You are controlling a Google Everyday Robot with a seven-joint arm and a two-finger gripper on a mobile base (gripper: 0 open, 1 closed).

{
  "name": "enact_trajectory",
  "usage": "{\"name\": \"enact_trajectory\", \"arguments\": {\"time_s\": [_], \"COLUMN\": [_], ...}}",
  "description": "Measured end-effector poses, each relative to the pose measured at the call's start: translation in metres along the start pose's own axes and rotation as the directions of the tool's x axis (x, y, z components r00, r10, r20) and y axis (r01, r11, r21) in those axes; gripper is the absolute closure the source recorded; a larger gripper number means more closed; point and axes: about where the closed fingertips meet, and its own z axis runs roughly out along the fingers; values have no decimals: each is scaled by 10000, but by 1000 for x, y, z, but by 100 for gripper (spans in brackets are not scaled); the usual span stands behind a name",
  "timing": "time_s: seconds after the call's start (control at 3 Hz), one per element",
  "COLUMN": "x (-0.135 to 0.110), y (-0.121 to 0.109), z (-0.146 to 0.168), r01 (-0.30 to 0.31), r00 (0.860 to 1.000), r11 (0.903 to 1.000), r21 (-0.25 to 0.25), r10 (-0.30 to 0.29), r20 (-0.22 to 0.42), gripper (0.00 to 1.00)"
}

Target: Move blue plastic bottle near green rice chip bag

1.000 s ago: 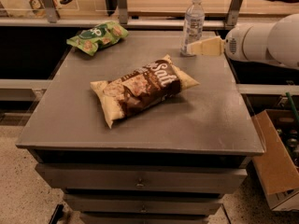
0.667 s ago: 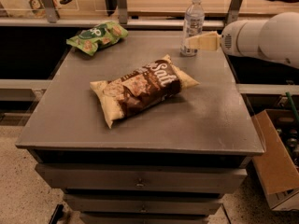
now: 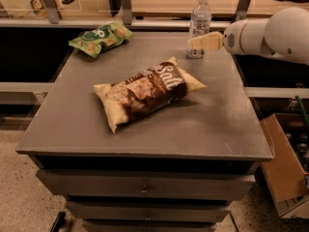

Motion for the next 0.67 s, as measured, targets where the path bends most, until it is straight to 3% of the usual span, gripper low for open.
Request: {"name": "enact_trajectory", "arguments": {"time_s": [0.33, 0.67], "x": [-18, -18], "y": [-10, -10], "z": [19, 19], "r01": [291, 291], "r00": [9994, 9994], "r11": [9945, 9945], "r21": [-1003, -1004], "r10": [-270, -270], "r20": [221, 221], "gripper": [0, 0]}}
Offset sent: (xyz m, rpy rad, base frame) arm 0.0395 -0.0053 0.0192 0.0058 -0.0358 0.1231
